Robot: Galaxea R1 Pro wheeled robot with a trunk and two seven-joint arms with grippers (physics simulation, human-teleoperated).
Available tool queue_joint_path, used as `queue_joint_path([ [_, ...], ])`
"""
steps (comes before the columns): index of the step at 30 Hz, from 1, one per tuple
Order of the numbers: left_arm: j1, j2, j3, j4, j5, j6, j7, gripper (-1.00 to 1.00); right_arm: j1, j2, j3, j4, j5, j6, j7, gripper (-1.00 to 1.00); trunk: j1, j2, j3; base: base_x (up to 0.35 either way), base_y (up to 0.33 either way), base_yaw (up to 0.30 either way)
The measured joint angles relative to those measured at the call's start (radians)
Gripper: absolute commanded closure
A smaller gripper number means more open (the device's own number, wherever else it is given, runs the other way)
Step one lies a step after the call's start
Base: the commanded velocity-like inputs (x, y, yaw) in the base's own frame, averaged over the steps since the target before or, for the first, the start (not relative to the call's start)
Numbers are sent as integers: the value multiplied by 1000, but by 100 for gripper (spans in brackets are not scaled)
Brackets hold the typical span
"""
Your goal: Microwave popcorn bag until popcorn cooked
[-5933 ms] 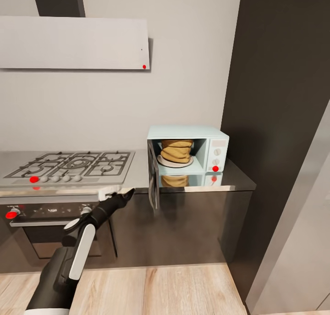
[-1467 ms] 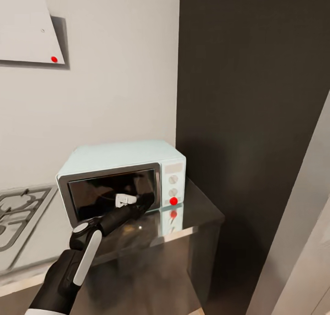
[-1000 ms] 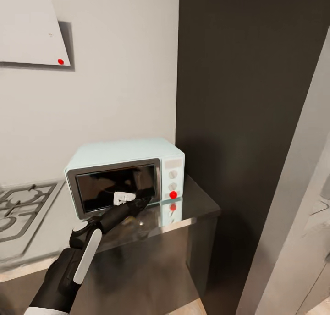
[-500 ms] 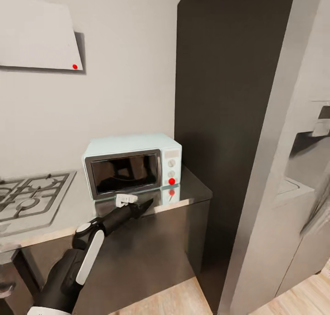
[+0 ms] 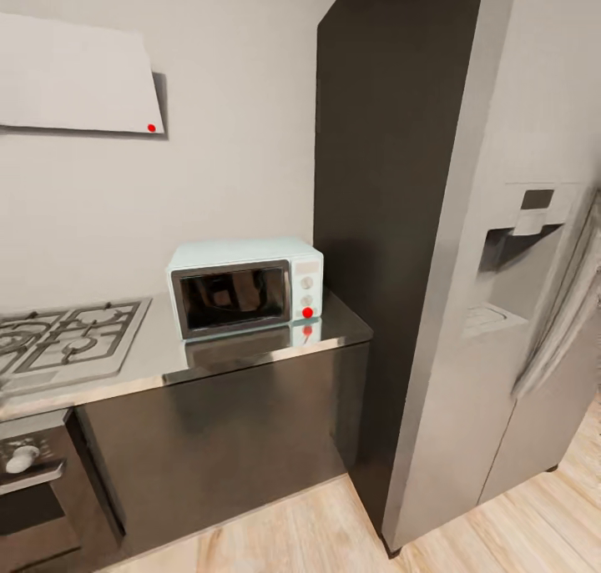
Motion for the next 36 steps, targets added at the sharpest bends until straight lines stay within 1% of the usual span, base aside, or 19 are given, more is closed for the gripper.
queue_joint_path([
  [1, 3, 3, -1, 67, 3, -81, 12, -100, 0, 1, 0, 0, 0, 1, 0, -100, 0, 0, 0, -87, -28, 0],
  [2, 3, 9, 2, 91, 6, -131, 34, -100, 0, 1, 0, 0, 0, 1, 0, -100, 0, 0, 0, -44, -14, 0],
  [3, 5, 13, 3, 103, 7, -161, 78, -100, 0, 0, 0, 0, 0, 1, 0, -100, 0, 0, 0, -28, -9, 0],
  [4, 8, 14, 3, 107, 7, -172, 110, -100, 0, 1, 1, 0, 0, 1, 0, -100, -1, 0, 0, -7, -2, 0],
  [5, 51, 14, 2, 112, 9, -188, 170, -100, 0, 2, 0, 0, 1, 1, 0, -100, -1, 0, 0, -4, -1, 0],
  [6, 88, 13, 1, 113, 21, -204, 183, -100, 0, 3, 0, 0, 1, 1, 0, -100, -1, 0, 0, -2, -1, 0],
  [7, 106, 13, 3, 113, 42, -226, 190, -100, 0, 3, 0, 0, 1, 0, 0, -100, -1, 0, 0, 0, 0, 0],
  [8, 144, 15, 3, 114, 105, -285, 200, -100, 0, 4, 0, 0, 0, 0, 0, -100, -1, 0, 0, 0, 0, 0],
  [10, 175, 20, 4, 114, 182, -333, 215, -100, 0, 3, 0, 0, 0, 1, 0, -100, -1, 0, 0, 0, 0, 0],
  [12, 189, 24, 4, 113, 239, -358, 256, -100, 0, 0, 0, 0, 0, 1, 0, -100, -1, 0, 0, 0, 0, 0],
  [13, 193, 25, 4, 113, 257, -366, 281, -100, 0, -1, 0, 0, 0, 1, 0, -100, -1, 0, 0, 0, 0, 0],
  [15, 196, 25, 4, 113, 267, -370, 294, -100, 0, -1, 0, 0, 0, 1, 0, -100, -1, 0, 0, 0, 0, 0],
  [24, 199, 15, 2, 113, 264, -370, 304, -100, 0, -1, 1, 0, 0, 7, 0, -100, -1, 0, 0, 0, 0, 22],
  [36, 200, 12, 2, 112, 263, -370, 305, -100, 0, -1, 1, 0, 0, 8, 0, -100, -1, 0, 0, 0, 0, 257],
])
